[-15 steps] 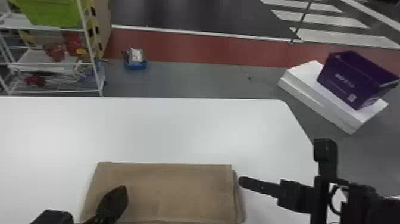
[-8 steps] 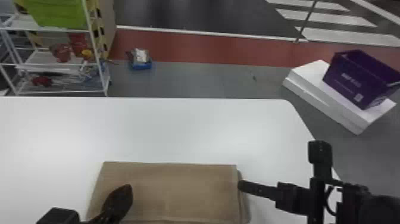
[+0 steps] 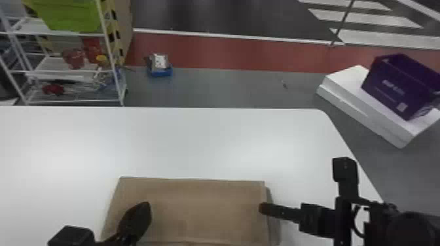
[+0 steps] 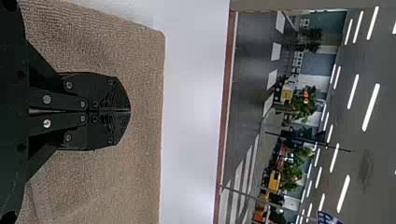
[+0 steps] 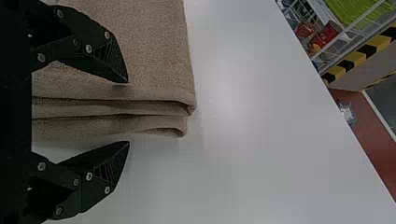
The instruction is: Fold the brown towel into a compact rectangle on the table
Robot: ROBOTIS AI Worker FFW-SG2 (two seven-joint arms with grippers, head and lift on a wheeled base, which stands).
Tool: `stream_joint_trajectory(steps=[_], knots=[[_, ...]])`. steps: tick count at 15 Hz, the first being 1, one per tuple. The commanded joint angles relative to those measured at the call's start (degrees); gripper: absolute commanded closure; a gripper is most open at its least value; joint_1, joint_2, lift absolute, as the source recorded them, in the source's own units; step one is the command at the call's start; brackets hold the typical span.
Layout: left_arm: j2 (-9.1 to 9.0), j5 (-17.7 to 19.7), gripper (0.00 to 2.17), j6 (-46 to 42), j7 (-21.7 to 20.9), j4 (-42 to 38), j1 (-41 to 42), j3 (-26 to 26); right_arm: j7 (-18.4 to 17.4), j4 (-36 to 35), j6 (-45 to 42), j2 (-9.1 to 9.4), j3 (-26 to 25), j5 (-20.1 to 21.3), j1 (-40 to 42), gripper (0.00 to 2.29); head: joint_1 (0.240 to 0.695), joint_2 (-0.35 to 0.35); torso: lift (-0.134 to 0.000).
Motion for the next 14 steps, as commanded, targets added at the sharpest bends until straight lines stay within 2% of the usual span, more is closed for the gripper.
stream_joint_trajectory(steps=[1, 4, 5, 8, 14], knots=[[0.00, 0.0, 1.52, 0.0, 0.0, 0.0, 0.0, 0.0, 0.0, 1.0, 0.1, 0.05, 0.6, 0.6, -0.6, 0.52, 0.695, -0.143, -0.124], [0.09, 0.0, 1.52, 0.0, 0.0, 0.2, 0.0, 0.0, 0.5, 1.5, 0.1, 0.05, 0.6, 0.4, -1.2, 0.69, 0.695, -0.136, -0.124], [0.09, 0.0, 1.52, 0.0, 0.1, 0.2, 0.1, 0.0, 1.1, 1.5, 0.1, 0.05, 0.2, 0.1, -1.5, 0.94, 0.695, -0.135, -0.124], [0.00, -0.3, 1.52, 0.2, 0.1, 0.2, 0.1, 0.0, 2.5, 1.2, 0.1, 0.05, -0.6, -2.5, -1.9, 1.48, 0.695, -0.128, -0.124], [-0.08, -1.2, 1.52, 0.7, 0.1, 0.2, 0.2, -1.1, 3.2, -7.4, 0.1, 0.05, 0.7, -8.2, -0.2, 1.48, 0.695, -0.100, -0.124]])
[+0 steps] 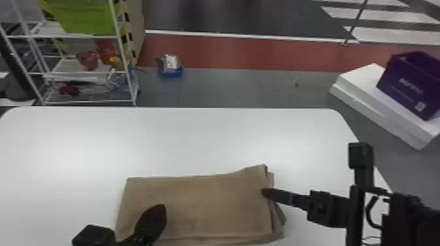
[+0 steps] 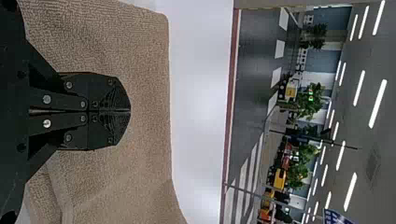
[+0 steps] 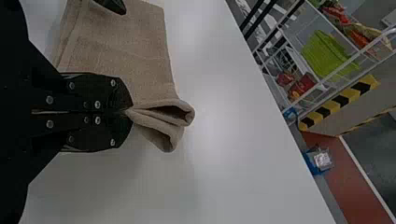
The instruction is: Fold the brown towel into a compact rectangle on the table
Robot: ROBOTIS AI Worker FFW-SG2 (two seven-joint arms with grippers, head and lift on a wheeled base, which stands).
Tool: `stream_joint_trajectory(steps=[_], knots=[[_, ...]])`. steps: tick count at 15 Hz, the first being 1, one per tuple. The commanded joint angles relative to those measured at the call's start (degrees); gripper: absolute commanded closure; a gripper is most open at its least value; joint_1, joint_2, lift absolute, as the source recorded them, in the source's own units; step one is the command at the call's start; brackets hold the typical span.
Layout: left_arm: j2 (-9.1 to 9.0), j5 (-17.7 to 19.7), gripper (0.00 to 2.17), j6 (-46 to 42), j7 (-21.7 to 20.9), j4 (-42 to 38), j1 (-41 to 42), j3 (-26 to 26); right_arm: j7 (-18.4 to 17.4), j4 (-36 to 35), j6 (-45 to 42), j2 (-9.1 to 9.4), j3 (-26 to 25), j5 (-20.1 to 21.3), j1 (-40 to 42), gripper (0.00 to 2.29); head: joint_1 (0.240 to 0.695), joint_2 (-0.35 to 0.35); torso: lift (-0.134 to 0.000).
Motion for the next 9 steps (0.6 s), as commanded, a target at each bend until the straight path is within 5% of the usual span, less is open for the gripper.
stream_joint_trajectory(steps=[1, 9], knots=[[0.00, 0.0, 1.52, 0.0, 0.0, 0.2, -0.1, -0.3, 0.0, -2.8, 0.1, 0.05, 0.8, -3.2, 0.6, 1.48, 0.695, -0.087, -0.124], [0.00, 0.7, 1.52, 0.2, -2.7, 1.3, -0.9, -4.8, -5.1, -3.8, 0.1, 0.05, 11.5, -7.1, 0.3, 1.48, 0.695, -0.014, -0.124]])
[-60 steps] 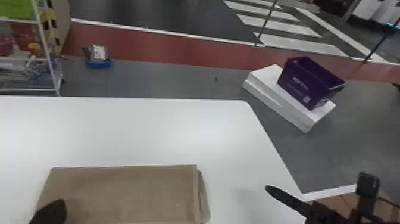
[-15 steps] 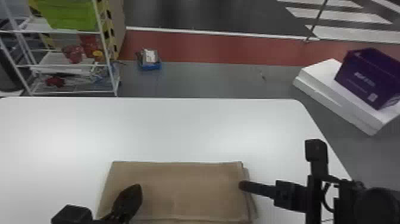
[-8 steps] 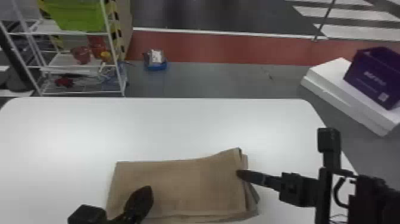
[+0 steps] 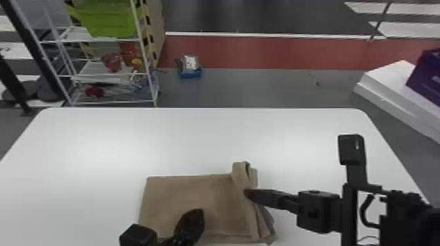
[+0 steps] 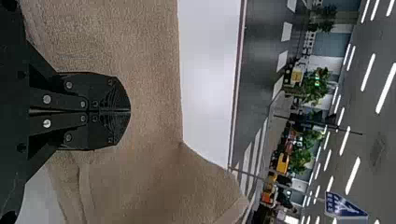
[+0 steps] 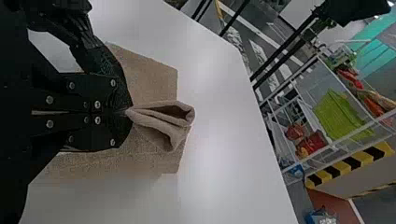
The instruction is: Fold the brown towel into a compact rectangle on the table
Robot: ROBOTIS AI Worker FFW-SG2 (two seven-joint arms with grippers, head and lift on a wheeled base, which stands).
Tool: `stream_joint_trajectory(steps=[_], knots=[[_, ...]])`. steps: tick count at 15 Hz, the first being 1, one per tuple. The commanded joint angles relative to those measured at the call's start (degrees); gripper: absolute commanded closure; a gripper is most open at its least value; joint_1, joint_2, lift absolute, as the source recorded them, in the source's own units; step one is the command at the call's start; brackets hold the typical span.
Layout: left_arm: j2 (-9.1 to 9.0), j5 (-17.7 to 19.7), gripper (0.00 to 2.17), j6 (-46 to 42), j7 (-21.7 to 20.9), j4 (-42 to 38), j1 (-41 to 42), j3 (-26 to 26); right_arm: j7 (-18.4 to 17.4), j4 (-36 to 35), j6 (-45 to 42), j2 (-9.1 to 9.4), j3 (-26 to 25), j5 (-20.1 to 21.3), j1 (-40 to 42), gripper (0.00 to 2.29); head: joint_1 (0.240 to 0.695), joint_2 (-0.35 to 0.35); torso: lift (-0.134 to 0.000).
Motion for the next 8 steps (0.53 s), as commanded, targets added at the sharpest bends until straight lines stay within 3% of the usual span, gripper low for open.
stream_joint_trajectory(steps=[1, 5, 8], knots=[[0.26, 2.0, 1.52, 0.0, -2.0, -0.6, 0.0, -1.1, -0.8, 0.0, 0.1, 0.05, 2.3, -0.1, 0.0, 1.48, 0.695, -0.010, -0.124], [0.62, 5.9, 1.52, -1.6, -5.9, -9.5, 5.5, 3.8, -0.8, -0.8, 0.1, 0.05, -0.9, -1.1, 0.1, 1.48, 0.695, -0.028, -0.124], [0.44, 5.6, 1.52, 0.7, -6.2, -11.4, 5.2, 8.8, -0.6, -1.5, 0.1, 0.05, -5.2, -2.9, 0.1, 1.48, 0.695, -0.010, -0.124]])
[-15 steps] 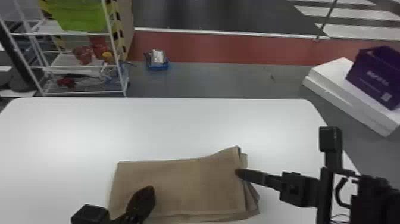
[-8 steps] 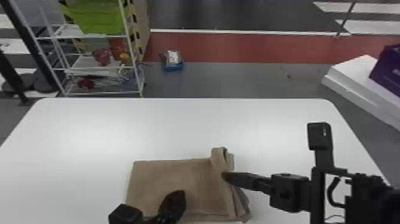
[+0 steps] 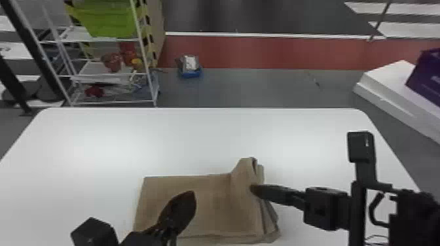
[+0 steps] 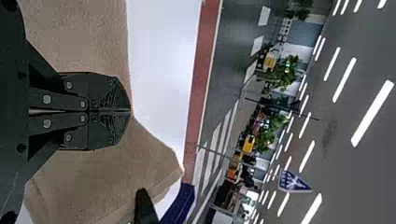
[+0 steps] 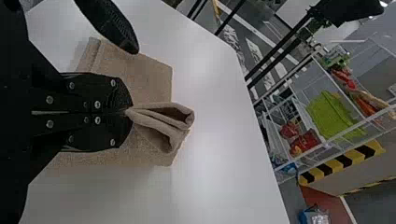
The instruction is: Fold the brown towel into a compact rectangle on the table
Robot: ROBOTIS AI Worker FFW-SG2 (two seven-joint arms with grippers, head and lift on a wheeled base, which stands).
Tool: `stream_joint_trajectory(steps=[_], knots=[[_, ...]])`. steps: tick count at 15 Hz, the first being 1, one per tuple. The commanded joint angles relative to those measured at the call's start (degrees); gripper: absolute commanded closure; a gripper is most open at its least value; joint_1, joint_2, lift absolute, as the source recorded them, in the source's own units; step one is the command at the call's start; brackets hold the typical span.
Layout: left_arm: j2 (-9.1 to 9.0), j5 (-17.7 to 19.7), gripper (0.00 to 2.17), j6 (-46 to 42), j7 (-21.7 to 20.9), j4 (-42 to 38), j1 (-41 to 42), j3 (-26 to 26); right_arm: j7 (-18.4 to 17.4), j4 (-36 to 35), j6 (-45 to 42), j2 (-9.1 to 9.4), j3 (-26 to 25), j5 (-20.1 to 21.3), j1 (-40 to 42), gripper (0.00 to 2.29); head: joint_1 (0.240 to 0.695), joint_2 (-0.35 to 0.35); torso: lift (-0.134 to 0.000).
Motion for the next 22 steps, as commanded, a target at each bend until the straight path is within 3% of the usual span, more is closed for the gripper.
stream_joint_trajectory(steps=[1, 4, 6, 12, 16, 18, 22], knots=[[-0.32, -0.3, 1.52, 2.9, -1.6, 1.1, -1.5, 4.1, 0.3, -0.2, 0.1, 0.05, -3.6, -2.1, 0.0, 1.48, 0.695, -0.004, -0.124], [-0.58, 0.5, 1.52, 6.5, -12.0, 6.7, -4.9, 7.6, 1.4, -0.2, 0.1, 0.05, -7.7, -2.5, -0.1, 1.48, 0.695, 0.008, -0.124], [-0.58, -0.7, 1.52, 8.3, -15.3, 9.3, -6.6, 7.5, 1.9, -0.1, 0.1, 0.05, -11.1, -3.4, -0.6, 1.48, 0.695, -0.021, -0.124], [-0.58, -0.5, 1.52, 6.7, -18.7, 9.4, -6.5, 8.5, 2.8, 6.7, 0.1, -0.97, -12.5, -3.1, -5.8, 1.48, 0.695, -0.097, -0.124], [-0.49, 0.5, 1.52, 7.1, -19.6, 5.1, -3.0, 9.7, 2.7, 10.7, 0.1, -0.97, -8.1, -2.5, -11.1, 1.48, 0.695, -0.081, -0.124], [-0.58, 2.4, 1.52, 9.7, -21.7, 2.7, -2.9, 11.8, 2.6, 12.0, 0.1, -0.97, -7.3, -2.4, -12.9, 1.48, 0.695, -0.053, -0.124], [-0.67, 2.3, 1.52, 18.8, -27.0, 0.6, -6.6, 12.1, 2.5, 13.7, 0.1, -0.97, -6.0, -2.7, -13.6, 1.48, 0.695, -0.035, -0.124]])
